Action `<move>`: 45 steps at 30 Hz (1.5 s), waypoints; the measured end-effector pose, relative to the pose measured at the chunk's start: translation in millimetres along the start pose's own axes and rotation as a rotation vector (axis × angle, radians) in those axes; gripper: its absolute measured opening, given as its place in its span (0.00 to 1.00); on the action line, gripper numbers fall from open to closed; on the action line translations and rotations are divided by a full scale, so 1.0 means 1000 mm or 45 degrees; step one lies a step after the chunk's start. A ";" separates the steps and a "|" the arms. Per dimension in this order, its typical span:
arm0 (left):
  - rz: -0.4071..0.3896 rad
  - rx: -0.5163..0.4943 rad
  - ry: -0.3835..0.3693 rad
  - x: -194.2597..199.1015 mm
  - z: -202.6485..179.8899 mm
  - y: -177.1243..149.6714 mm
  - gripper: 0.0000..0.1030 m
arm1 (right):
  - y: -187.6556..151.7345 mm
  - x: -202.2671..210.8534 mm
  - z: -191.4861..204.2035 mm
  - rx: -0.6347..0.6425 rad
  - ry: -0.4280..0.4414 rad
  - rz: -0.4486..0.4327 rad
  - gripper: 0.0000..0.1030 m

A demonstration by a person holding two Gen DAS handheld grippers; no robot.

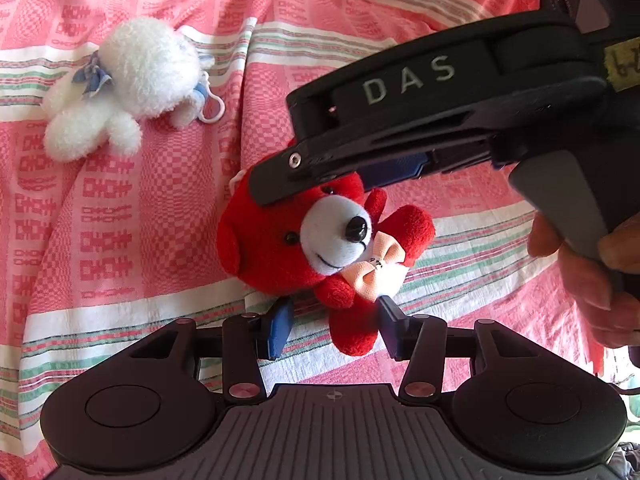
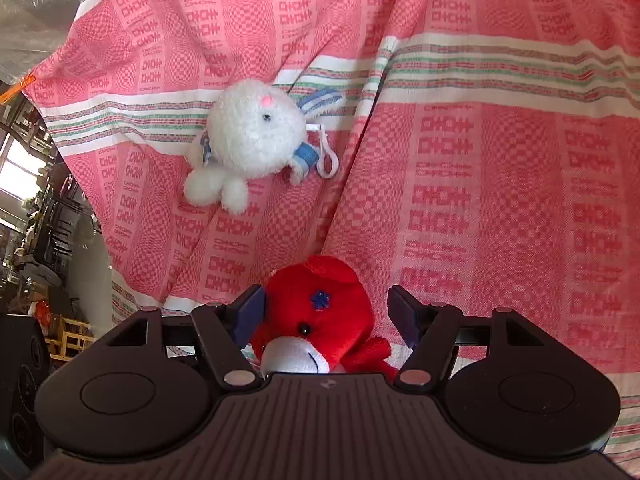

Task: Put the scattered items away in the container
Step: 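Close the right gripper on the red teddy bear's head, then lift the red teddy bear with the right gripper toward the box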

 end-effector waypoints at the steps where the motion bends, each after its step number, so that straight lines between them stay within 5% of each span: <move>1: 0.001 0.000 0.008 0.000 -0.001 0.000 0.54 | -0.001 -0.002 -0.001 -0.011 0.021 0.005 0.55; 4: -0.010 0.012 0.047 0.003 -0.005 0.001 0.69 | -0.002 0.000 0.002 0.009 0.009 -0.009 0.52; 9: -0.029 0.024 0.054 0.002 -0.010 0.002 0.68 | 0.000 0.003 -0.005 -0.027 0.019 -0.012 0.52; 19: 0.010 -0.023 -0.026 -0.009 -0.043 0.007 0.53 | -0.014 0.028 -0.041 -0.178 0.021 -0.065 0.52; 24: 0.044 -0.042 0.021 -0.021 -0.063 0.006 0.54 | -0.017 0.031 -0.052 -0.231 0.036 -0.074 0.52; 26: 0.044 -0.013 0.024 -0.022 -0.065 0.008 0.32 | -0.018 0.033 -0.054 -0.229 0.043 -0.079 0.53; 28: 0.053 0.020 0.018 -0.023 -0.064 0.009 0.27 | -0.018 0.034 -0.057 -0.229 0.055 -0.077 0.53; 45: 0.056 0.038 0.161 -0.025 -0.081 0.005 0.27 | -0.022 0.041 -0.064 -0.175 0.098 -0.103 0.53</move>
Point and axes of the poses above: each gripper's, at about its wrist camera, not at the fingertips, and x roughly against the way its jaws point, z to its left, y to its top, the point moved 2 cm from there along -x, roughly the way its jaws point, and after that the axes turned 8 degrees about z, right-handed, at the moved point
